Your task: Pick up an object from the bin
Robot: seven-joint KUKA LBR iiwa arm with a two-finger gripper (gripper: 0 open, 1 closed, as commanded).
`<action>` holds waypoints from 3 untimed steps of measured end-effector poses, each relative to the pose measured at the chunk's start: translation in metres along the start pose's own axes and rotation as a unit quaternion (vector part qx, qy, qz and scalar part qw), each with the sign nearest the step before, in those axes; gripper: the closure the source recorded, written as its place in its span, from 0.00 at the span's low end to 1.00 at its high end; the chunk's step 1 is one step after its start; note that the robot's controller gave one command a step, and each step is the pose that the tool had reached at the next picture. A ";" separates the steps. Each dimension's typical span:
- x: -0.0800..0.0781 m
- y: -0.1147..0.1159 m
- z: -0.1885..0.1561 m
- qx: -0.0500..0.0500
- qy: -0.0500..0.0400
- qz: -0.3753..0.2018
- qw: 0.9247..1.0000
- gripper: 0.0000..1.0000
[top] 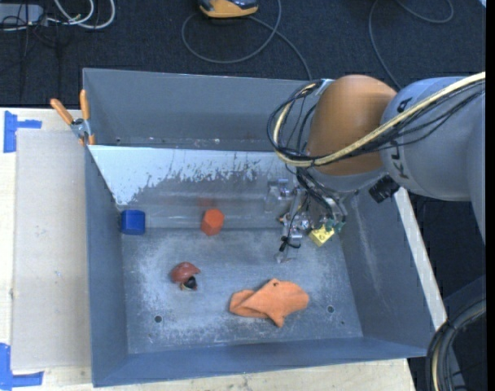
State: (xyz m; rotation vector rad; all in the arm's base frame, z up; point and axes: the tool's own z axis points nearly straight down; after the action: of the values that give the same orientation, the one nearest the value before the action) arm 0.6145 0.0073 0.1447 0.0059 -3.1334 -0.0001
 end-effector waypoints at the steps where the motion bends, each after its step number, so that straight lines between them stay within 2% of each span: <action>1: -0.002 0.000 -0.005 0.000 -0.004 0.000 1.000 0.00; 2: 0.038 -0.015 0.038 0.000 -0.003 -0.043 0.999 0.00; 3: 0.096 -0.001 0.075 0.000 -0.002 -0.122 0.993 0.00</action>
Offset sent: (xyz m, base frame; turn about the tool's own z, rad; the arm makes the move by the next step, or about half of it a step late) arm -0.0683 -0.0292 -0.0696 -0.1457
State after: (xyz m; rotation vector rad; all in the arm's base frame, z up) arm 0.5182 0.0064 0.0704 0.3880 -3.1133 -0.0016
